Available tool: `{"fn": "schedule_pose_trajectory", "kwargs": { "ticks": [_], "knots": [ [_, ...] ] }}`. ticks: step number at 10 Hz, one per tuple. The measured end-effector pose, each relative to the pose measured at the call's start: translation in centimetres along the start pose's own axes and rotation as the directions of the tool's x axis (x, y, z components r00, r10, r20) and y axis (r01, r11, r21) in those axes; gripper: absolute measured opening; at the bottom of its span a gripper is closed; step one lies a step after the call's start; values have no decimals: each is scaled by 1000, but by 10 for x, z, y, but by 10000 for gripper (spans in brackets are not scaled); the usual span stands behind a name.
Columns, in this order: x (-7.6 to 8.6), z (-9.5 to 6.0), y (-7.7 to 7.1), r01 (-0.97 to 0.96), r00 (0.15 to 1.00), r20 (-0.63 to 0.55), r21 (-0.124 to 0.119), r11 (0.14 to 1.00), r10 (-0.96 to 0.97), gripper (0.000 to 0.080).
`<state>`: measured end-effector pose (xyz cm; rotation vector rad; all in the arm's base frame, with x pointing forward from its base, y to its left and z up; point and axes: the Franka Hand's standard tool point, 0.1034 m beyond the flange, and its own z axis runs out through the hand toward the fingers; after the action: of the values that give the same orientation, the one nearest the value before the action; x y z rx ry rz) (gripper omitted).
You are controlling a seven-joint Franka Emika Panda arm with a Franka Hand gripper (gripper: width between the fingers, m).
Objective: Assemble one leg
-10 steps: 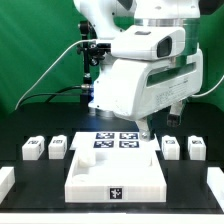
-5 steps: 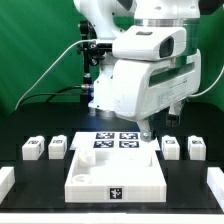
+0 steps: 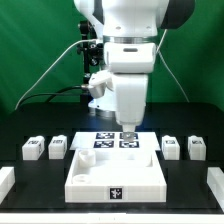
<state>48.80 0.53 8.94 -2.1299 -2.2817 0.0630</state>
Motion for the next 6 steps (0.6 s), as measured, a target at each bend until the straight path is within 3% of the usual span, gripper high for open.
{"fn": "schedule_pose_trajectory", "kwargs": {
  "ticks": [2, 3, 4, 5, 6],
  "knots": [
    [-2, 2, -2, 29, 1000, -1, 0, 1000, -29, 650],
    [-6, 21, -18, 35, 999, -6, -37, 999, -35, 650],
    [-16, 50, -58, 5, 1000, -15, -3, 1000, -5, 650],
    [-25, 68, -72, -20, 1000, -20, 23, 1000, 21, 650],
    [-28, 81, -74, -33, 999, -25, 31, 999, 33, 650]
  ]
}}
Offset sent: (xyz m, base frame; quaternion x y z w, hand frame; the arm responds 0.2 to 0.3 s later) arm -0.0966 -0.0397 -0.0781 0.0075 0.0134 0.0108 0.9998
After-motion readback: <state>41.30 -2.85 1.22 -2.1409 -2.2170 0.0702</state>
